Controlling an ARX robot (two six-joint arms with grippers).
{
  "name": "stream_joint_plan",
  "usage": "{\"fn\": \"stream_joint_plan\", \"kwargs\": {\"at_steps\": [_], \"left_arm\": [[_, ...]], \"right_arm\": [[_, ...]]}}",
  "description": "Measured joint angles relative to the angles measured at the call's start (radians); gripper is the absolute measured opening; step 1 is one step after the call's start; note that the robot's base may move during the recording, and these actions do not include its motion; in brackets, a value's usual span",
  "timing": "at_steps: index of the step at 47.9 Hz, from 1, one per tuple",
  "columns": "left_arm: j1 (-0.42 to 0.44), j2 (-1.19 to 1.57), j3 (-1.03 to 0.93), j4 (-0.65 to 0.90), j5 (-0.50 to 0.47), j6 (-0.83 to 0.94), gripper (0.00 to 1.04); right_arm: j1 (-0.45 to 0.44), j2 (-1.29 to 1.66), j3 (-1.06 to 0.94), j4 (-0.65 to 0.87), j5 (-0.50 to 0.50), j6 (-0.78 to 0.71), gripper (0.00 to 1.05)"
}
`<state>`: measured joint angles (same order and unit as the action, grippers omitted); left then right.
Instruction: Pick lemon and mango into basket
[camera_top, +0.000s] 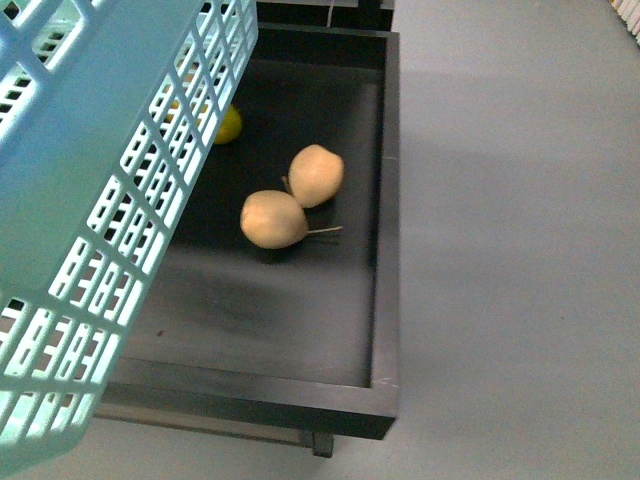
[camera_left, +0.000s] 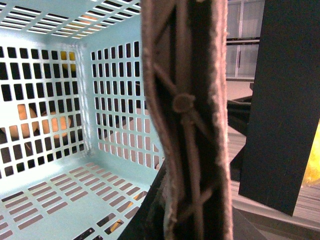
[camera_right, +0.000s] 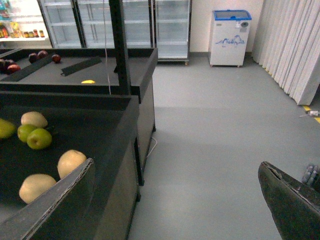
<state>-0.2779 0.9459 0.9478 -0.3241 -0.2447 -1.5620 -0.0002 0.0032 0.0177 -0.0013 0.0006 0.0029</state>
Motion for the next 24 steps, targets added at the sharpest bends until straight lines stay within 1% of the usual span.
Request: {"fn": "stream_joint_plan", "kwargs": {"at_steps": [24], "left_arm": [[0.000,0.000,0.001,0.001,-0.003,0.001,0.05]], "right_arm": [[0.000,0.000,0.000,0.000,-0.002,0.000,0.96]]}}
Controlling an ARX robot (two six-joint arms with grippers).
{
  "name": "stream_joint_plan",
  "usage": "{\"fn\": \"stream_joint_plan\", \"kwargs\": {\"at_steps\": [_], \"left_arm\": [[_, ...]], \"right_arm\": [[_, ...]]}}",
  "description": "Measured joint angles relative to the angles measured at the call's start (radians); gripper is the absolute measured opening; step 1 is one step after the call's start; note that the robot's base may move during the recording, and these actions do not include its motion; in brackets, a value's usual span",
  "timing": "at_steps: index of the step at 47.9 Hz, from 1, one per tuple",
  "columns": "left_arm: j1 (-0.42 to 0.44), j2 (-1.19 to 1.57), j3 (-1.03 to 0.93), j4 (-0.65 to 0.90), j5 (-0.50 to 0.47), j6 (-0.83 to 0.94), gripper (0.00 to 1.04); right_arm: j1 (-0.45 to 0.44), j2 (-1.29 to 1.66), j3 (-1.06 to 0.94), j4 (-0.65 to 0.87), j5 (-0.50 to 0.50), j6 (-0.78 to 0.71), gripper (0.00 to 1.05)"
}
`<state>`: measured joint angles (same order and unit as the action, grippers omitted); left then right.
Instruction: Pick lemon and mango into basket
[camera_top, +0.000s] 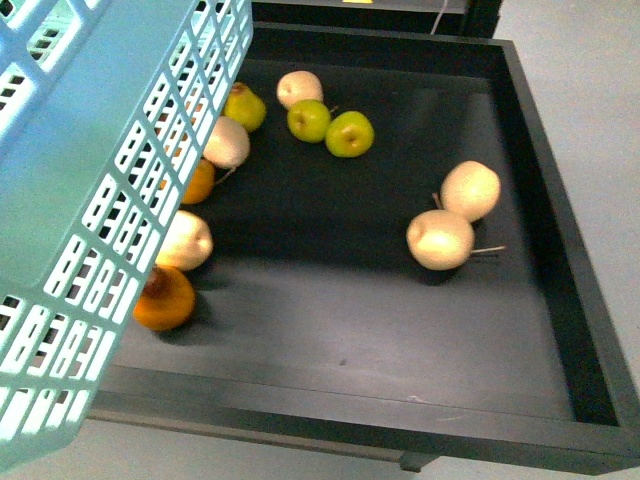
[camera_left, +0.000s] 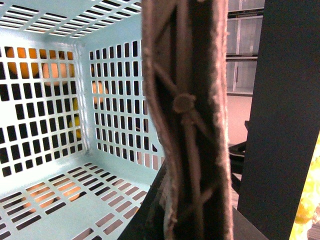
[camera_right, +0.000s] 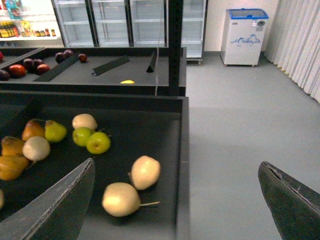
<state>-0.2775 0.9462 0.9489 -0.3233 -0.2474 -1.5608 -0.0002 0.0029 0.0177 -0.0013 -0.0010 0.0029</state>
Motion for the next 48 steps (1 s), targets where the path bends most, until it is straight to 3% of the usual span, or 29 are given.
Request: {"fn": "stream_joint_plan", "kwargs": {"at_steps": [48], "left_arm": [[0.000,0.002,0.000,0.000,0.000,0.001,0.05]], "right_arm": [[0.000,0.000,0.000,0.000,0.003,0.000,0.96]]}}
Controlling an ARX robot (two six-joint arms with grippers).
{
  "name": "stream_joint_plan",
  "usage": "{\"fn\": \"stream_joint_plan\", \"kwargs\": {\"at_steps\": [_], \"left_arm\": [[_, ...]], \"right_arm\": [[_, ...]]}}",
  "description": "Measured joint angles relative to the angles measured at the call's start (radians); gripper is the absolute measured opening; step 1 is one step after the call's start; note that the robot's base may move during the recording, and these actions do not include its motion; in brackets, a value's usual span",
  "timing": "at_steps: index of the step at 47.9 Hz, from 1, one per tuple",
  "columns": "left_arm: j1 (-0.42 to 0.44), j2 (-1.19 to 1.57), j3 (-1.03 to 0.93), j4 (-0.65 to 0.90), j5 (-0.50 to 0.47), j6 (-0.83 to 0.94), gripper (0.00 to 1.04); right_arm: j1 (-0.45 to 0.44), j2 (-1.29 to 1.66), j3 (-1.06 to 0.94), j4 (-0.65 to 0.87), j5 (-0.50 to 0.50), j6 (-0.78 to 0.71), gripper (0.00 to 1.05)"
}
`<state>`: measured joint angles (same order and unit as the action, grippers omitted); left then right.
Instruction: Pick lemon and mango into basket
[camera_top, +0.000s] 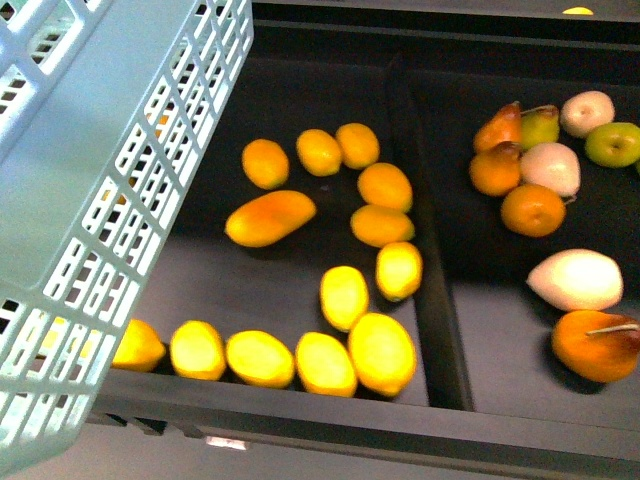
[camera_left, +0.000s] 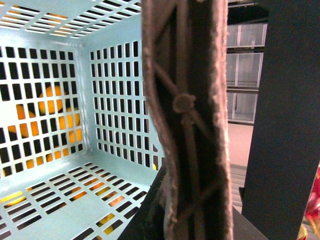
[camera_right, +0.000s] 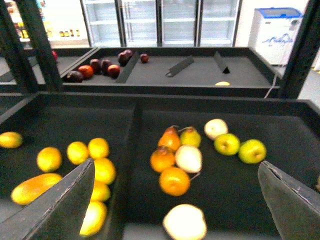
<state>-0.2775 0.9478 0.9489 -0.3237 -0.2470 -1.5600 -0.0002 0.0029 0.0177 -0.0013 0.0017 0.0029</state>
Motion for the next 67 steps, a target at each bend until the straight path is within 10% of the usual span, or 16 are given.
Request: {"fn": "stream_joint_plan", "kwargs": {"at_steps": [67], "left_arm": [[0.010,-0.002,0.000,0.000,-0.032,0.020,0.05]], "right_arm": [[-0.001,0.000,0.000,0.000,-0.006,0.000,0.96]]}}
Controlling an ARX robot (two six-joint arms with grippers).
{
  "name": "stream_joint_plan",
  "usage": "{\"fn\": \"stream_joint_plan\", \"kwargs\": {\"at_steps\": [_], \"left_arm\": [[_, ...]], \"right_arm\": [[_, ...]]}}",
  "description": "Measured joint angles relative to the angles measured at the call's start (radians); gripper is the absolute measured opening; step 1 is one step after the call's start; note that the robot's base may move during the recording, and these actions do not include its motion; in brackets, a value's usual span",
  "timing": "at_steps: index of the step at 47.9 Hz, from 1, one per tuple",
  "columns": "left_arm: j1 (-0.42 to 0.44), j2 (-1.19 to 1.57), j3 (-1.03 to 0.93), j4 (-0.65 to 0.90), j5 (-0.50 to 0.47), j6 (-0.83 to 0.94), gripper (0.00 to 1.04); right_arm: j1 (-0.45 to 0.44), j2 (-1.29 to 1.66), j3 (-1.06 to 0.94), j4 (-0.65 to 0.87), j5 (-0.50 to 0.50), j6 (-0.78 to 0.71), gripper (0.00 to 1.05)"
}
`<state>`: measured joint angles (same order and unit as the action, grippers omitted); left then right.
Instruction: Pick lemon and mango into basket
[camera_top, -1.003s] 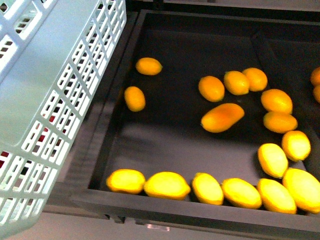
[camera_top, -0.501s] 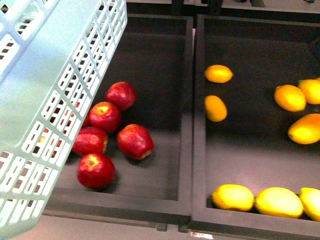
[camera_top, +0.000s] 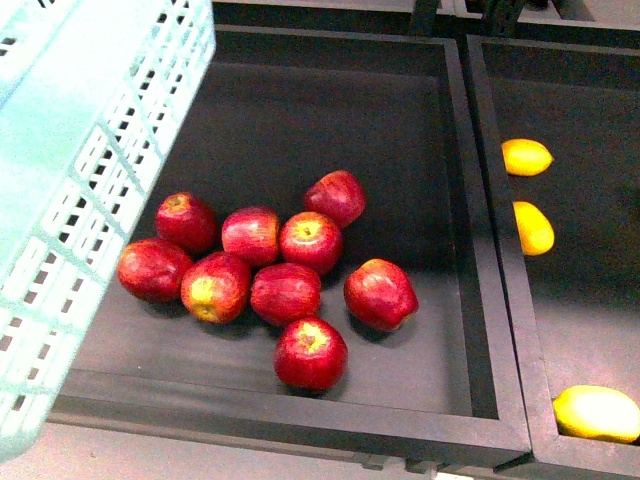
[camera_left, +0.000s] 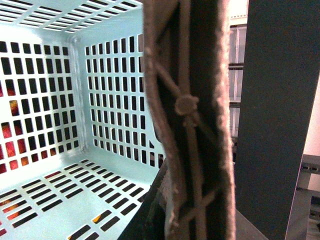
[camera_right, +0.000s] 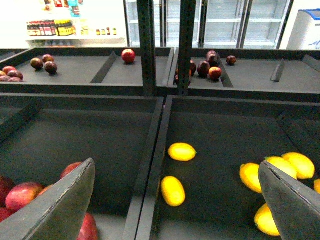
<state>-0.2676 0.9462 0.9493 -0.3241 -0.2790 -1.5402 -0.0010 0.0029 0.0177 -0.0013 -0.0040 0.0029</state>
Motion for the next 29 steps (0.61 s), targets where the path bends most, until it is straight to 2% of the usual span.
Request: {"fn": "stream_joint_plan", "kwargs": {"at_steps": [12,14,17,19,23,29], "left_arm": [[-0.007,0.001,0.000,-0.002,0.036,-0.014,0.05],[-0.018,0.038,0.063,-0.146,0.006,0.042,0.05],[-0.035,0.112,0.177,-0.369,-0.011,0.216,0.05],[-0.045,0.142,0.197,-0.415,-0.014,0.326,0.05],[-0.065,0.207,0.204,-0.411,-0.026,0.421,0.05],[-0.093,0.288,0.232,-0.352,-0.024,0.448,0.05]], "right_arm": [[0.000,0.000,0.000,0.000,0.001,0.000,0.96],[0.000,0.000,0.000,0.000,0.004,0.000,0.96],[0.000,0.000,0.000,0.000,0.004,0.000,0.96],[0.000,0.000,0.000,0.000,0.004,0.000,0.96],[0.000,0.000,0.000,0.000,0.004,0.000,0.96],[0.000,0.000,0.000,0.000,0.004,0.000,0.96]]}}
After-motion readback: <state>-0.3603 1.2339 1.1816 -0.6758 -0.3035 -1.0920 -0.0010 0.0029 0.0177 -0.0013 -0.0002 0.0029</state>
